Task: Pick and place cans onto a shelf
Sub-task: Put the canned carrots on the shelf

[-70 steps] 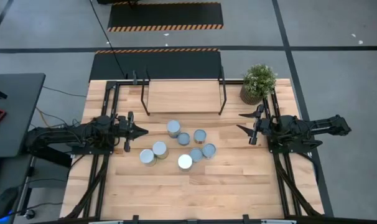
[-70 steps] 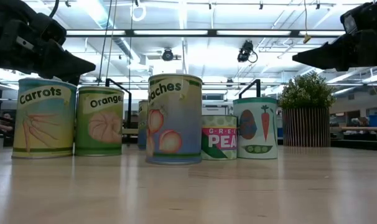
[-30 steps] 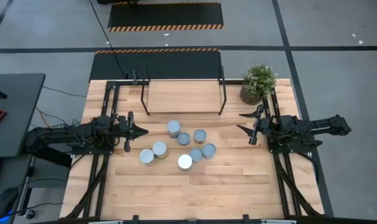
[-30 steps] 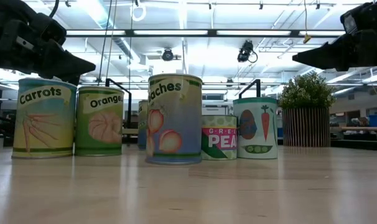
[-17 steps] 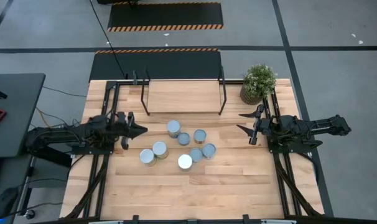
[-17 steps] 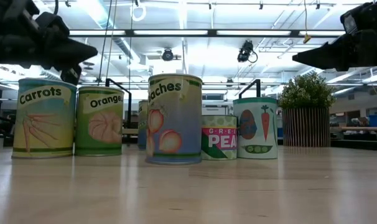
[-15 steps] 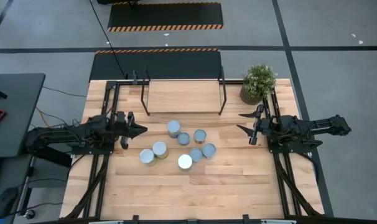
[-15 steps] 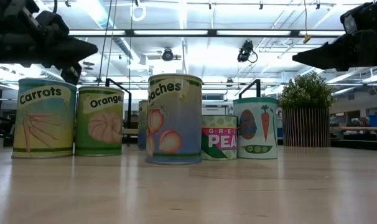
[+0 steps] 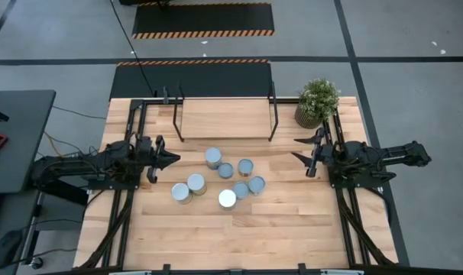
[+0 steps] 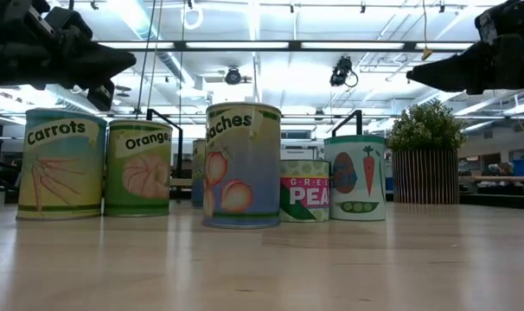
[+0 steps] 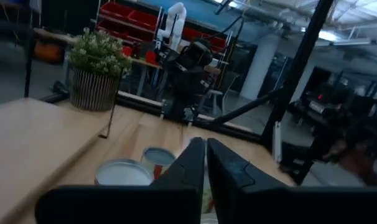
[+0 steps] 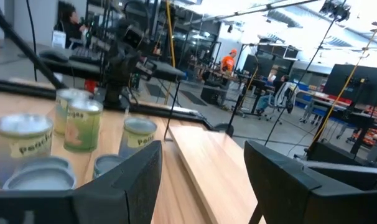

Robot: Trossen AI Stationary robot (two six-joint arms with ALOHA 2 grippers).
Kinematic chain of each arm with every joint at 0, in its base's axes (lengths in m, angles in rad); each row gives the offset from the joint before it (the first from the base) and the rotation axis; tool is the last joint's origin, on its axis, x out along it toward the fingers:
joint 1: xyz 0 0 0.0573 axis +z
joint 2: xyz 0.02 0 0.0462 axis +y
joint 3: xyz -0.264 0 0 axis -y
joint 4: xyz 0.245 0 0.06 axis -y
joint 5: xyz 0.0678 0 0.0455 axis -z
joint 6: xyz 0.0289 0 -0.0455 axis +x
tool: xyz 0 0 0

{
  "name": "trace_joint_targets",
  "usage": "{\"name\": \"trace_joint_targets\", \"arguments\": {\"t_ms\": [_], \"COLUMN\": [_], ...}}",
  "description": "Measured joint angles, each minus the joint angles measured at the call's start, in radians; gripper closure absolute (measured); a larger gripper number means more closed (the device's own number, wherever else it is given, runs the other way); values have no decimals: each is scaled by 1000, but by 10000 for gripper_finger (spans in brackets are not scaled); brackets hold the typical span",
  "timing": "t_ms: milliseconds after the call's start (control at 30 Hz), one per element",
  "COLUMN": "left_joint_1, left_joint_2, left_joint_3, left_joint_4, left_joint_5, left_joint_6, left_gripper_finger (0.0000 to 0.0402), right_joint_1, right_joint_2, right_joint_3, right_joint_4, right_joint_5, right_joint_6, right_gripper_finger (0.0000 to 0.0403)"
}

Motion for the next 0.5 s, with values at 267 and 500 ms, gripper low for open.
{"name": "trace_joint_targets", "arguments": {"t_ms": [267,500], "left_joint_1": [0,0], "left_joint_2": [0,68], "left_joint_3": [0,0], "left_joint_4": [-1,63], "left_joint_5": [-116,-116], "left_joint_6": [4,-82], "left_gripper_finger": [376,376], "right_joint_1": [-22,-131], "right_joint_2": [0,0], "right_joint_3": [0,0], "right_joint_4": [203,334], "right_joint_5": [66,169], "right_joint_6": [204,165], "right_gripper_finger": [168,168]}}
